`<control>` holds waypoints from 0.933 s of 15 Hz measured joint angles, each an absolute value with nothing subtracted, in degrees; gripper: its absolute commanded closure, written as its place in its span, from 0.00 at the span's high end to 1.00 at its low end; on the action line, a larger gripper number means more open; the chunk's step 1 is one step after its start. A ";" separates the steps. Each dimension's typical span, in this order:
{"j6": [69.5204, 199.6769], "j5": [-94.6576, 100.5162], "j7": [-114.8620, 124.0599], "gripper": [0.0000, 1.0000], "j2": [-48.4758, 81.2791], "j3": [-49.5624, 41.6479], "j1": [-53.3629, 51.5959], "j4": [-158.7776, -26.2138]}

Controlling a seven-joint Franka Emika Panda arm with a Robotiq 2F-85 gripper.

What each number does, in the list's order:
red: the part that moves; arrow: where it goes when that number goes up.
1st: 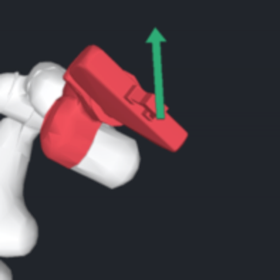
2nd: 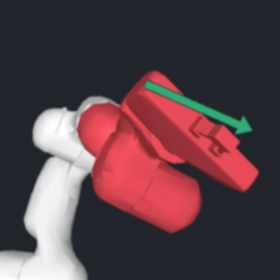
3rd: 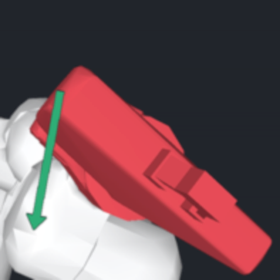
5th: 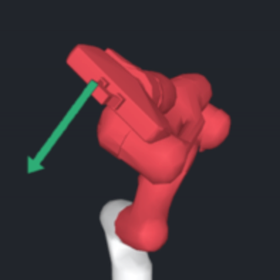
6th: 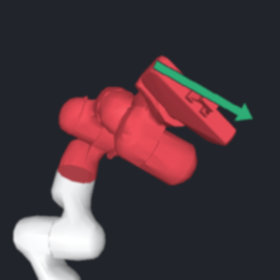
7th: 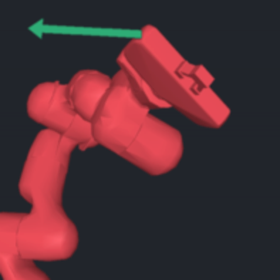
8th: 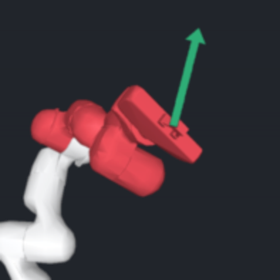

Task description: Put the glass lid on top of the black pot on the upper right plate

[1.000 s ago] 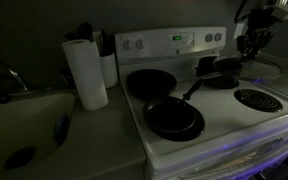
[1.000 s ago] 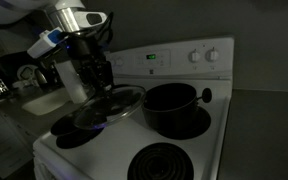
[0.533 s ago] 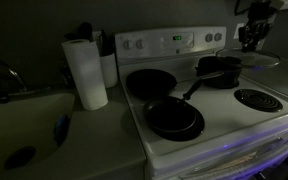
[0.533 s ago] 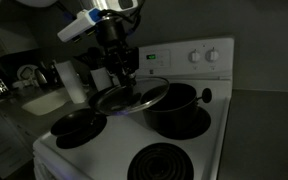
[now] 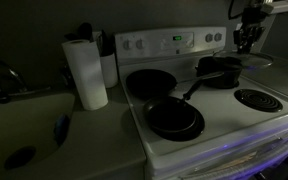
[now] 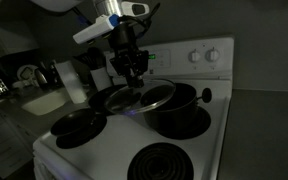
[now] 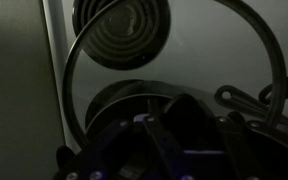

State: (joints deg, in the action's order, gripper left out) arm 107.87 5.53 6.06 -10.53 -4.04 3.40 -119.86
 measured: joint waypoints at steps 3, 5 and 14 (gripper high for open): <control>107.80 5.83 6.06 0.14 -10.05 -4.03 3.40 -120.15; 107.79 6.66 6.06 0.14 -9.61 -4.05 3.45 -120.17; 108.34 5.07 1.02 0.14 -4.35 -7.10 4.36 -115.26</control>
